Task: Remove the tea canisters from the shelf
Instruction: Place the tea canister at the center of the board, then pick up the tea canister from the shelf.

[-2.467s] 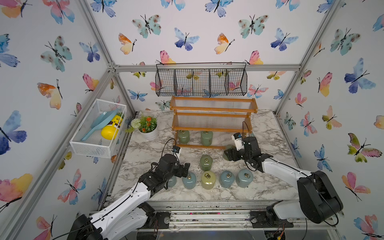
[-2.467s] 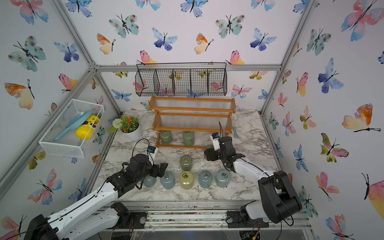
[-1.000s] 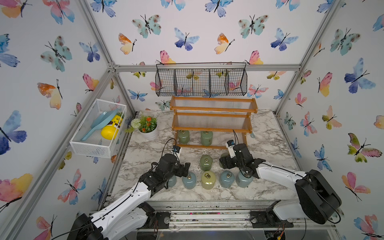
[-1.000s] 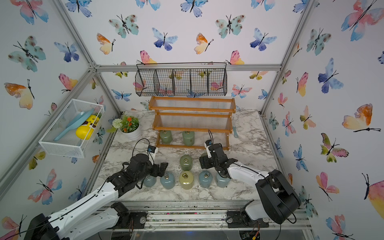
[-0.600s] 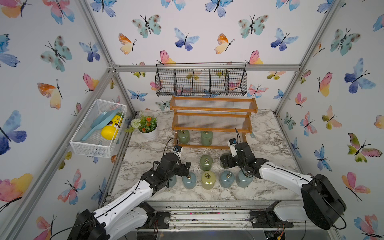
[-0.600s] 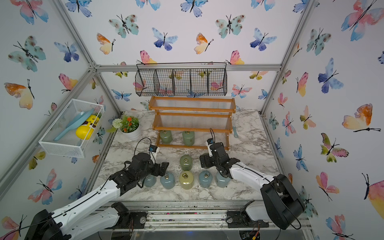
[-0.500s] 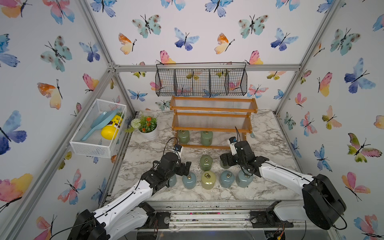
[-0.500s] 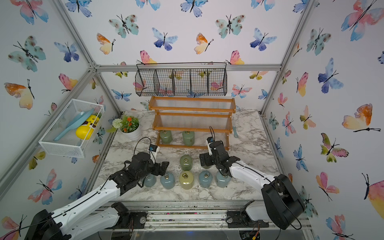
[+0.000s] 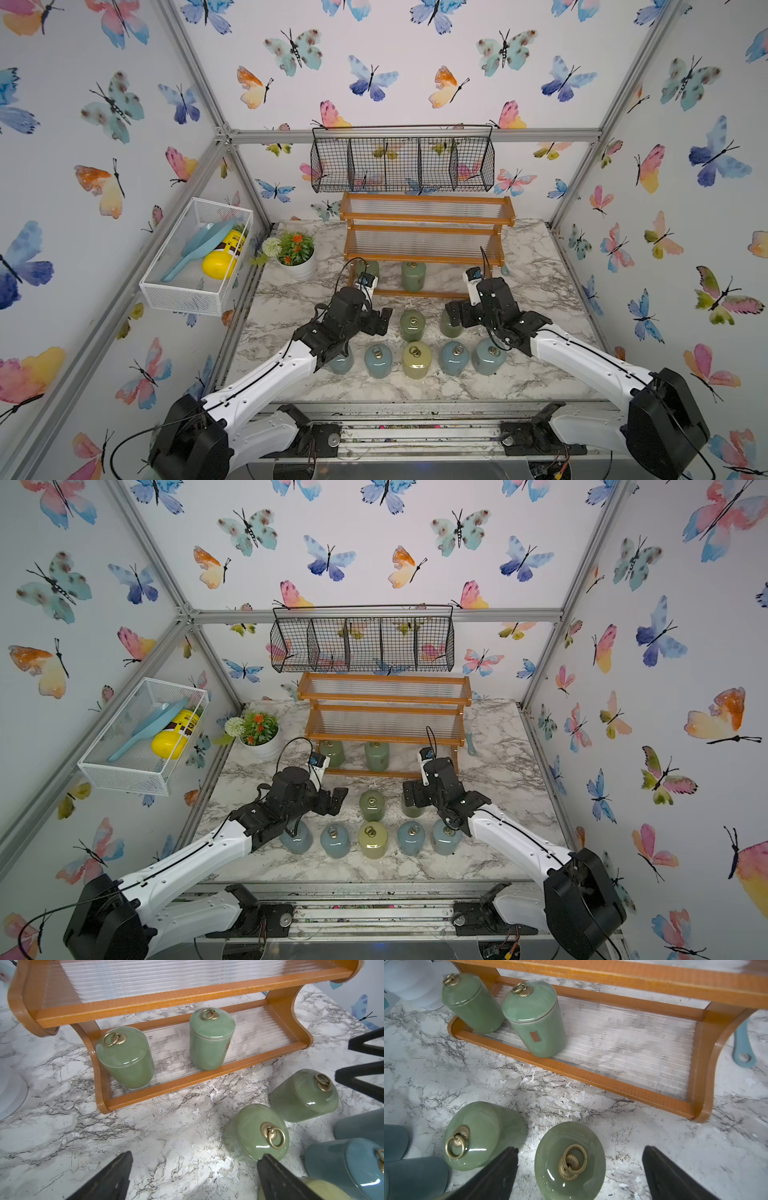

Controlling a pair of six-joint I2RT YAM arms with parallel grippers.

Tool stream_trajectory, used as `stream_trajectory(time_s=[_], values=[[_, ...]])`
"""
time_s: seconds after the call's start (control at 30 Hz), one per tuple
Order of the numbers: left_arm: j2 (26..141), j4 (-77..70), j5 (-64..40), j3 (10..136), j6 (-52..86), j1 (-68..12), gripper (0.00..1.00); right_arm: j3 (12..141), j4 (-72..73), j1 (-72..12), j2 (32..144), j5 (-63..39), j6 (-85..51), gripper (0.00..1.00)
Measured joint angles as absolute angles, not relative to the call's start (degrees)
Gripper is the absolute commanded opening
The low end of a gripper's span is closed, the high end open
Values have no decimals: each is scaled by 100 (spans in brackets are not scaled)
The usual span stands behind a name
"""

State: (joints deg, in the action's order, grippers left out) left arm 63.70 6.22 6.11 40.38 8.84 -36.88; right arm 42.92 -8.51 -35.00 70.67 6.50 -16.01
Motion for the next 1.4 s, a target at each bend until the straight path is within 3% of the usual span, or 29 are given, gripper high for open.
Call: stream_trajectory(time_s=[0.5,1.4], values=[[6276,644,-56,4101,958,-2005,99,4268,-854,-3500,6755,794,-1656,100],[8864,102,-755,5408,296,-1949,99,4119,-829,-3498,6766,794,-1798,100]])
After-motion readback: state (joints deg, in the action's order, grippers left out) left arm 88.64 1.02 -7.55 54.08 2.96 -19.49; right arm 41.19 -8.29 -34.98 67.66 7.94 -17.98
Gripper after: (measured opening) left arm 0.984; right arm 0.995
